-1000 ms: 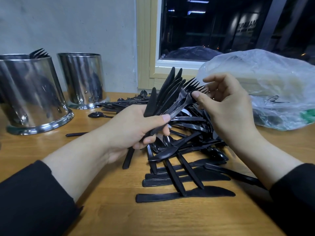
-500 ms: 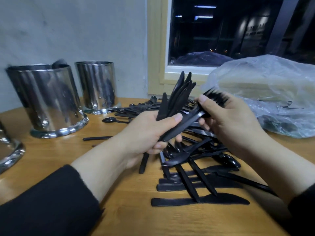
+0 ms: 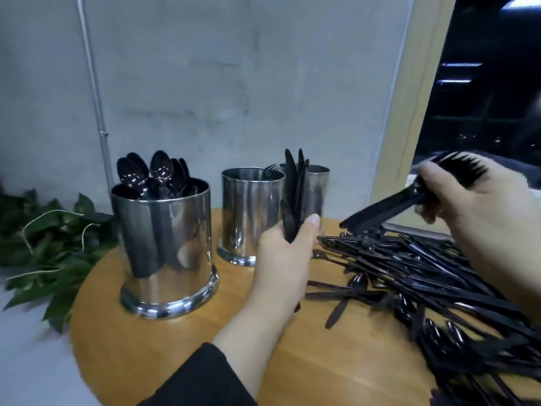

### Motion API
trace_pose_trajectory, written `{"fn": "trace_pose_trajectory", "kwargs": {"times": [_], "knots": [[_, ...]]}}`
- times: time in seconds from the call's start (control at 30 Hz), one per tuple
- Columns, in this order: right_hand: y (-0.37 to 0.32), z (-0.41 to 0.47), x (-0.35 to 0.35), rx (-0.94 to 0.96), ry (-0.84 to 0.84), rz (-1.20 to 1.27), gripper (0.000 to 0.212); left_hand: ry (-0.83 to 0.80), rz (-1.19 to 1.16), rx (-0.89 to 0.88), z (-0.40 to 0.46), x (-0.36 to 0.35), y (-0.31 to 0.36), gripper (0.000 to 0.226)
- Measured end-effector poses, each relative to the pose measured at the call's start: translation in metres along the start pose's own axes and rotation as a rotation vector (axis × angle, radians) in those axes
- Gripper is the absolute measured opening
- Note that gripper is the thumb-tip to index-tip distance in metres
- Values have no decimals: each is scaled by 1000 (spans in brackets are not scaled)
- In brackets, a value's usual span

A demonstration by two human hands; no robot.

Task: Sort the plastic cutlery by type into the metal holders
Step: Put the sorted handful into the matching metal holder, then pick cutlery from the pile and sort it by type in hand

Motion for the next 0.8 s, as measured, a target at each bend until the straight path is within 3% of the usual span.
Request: {"fn": "trace_pose_trajectory", "kwargs": {"times": [0.13,0.33,0.47,0.53,0.6,0.7,0.8], "knots": [[-29,48,-57,102,-3,-7,29,96,-48,3,11,35,3,37],[-34,115,-152,70,-69,-46,22,102,-128,102,20,53,-6,34],[-22,135,-214,-17,-310,-209,23,49,-86,97,23,50,-7,42],[-13,131,-236,-18,-439,-391,48,32,-46,88,25,50,-8,44],[-12,128,-235,20,-371,-503,68,21,-20,79,27,53,-7,44],[-30,112,-204,129,-142,-222,54,15,17,55,28,59,-5,46],[-46,80,-181,158,-213,114,49,-7,60,50,26,59,-4,46]]}}
Point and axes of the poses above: each hand's wrist, its own z-axis towards the middle knuckle, its own x-axis out of the back of the hand, y = z × x, the point moved 7 cm from there along z, towards the middle knuckle
